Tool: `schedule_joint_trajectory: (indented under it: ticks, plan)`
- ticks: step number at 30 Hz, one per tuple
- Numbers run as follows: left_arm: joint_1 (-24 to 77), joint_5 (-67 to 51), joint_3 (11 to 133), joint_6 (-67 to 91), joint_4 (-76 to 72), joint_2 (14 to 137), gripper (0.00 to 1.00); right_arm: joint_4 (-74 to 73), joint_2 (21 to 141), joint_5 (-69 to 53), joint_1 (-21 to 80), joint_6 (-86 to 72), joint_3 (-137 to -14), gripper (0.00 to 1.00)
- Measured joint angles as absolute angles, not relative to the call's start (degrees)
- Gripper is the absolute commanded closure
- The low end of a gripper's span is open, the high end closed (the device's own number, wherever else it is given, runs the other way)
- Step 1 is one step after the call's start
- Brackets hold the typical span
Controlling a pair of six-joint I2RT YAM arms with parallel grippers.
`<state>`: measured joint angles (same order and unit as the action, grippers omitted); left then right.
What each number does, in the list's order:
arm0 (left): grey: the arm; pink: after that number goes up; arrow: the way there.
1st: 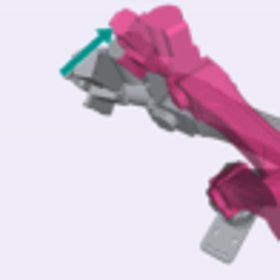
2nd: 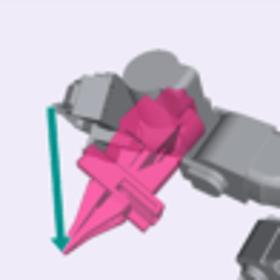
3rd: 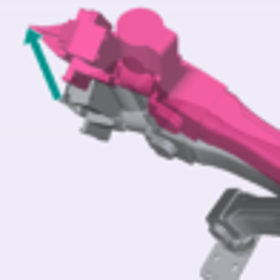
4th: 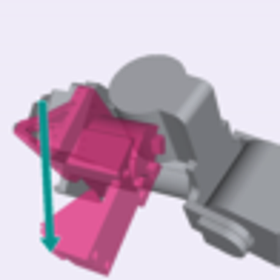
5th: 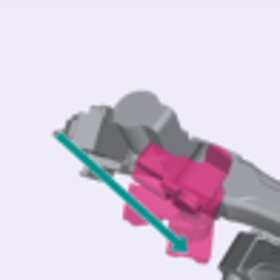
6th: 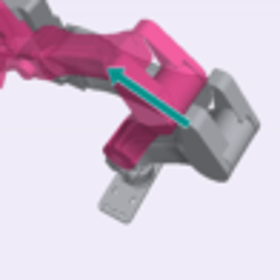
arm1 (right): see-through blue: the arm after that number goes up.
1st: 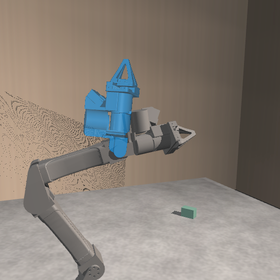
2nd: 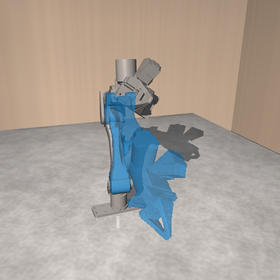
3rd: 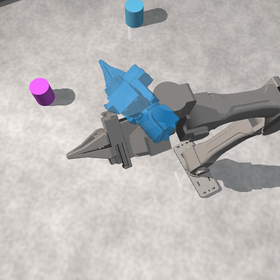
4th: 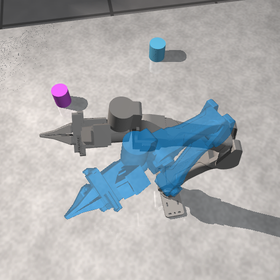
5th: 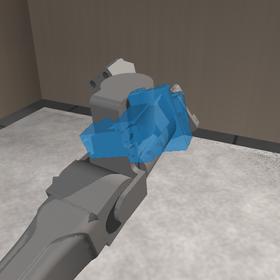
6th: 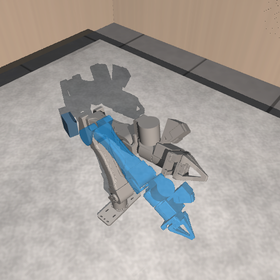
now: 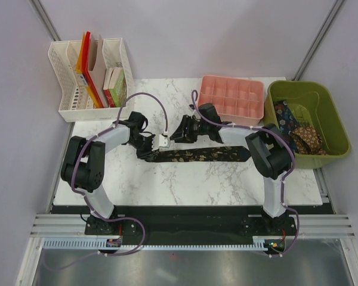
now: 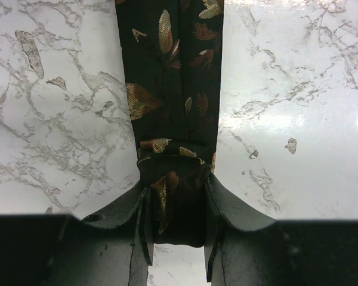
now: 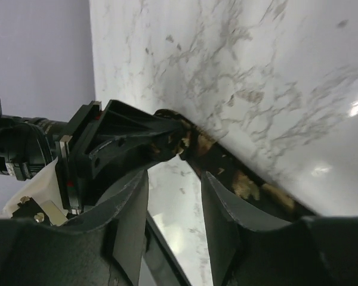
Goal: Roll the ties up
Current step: Roll the tie at the center of the board.
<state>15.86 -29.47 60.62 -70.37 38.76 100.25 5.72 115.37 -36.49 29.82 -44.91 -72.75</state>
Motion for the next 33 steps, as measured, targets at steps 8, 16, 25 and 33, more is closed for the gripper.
schedule_joint_trajectory:
  ticks: [8,16,25,33]
  plan:
    - [15.9,-29.5,60.8,-70.3,39.0,100.4,0.90,24.9,119.7,-35.9,38.0,-65.7,-66.1,0.51]
    - [15.8,-29.6,60.8,-70.3,39.2,100.4,0.90,30.4,122.9,-33.9,40.7,-71.0,-66.0,0.51]
    - [15.8,-29.6,60.8,-70.2,39.2,100.4,0.90,32.8,125.8,-31.2,41.3,-71.5,-66.1,0.56]
    - [15.7,-29.5,60.8,-70.1,39.4,100.4,0.90,36.1,126.6,-30.8,42.0,-73.9,-66.2,0.81]
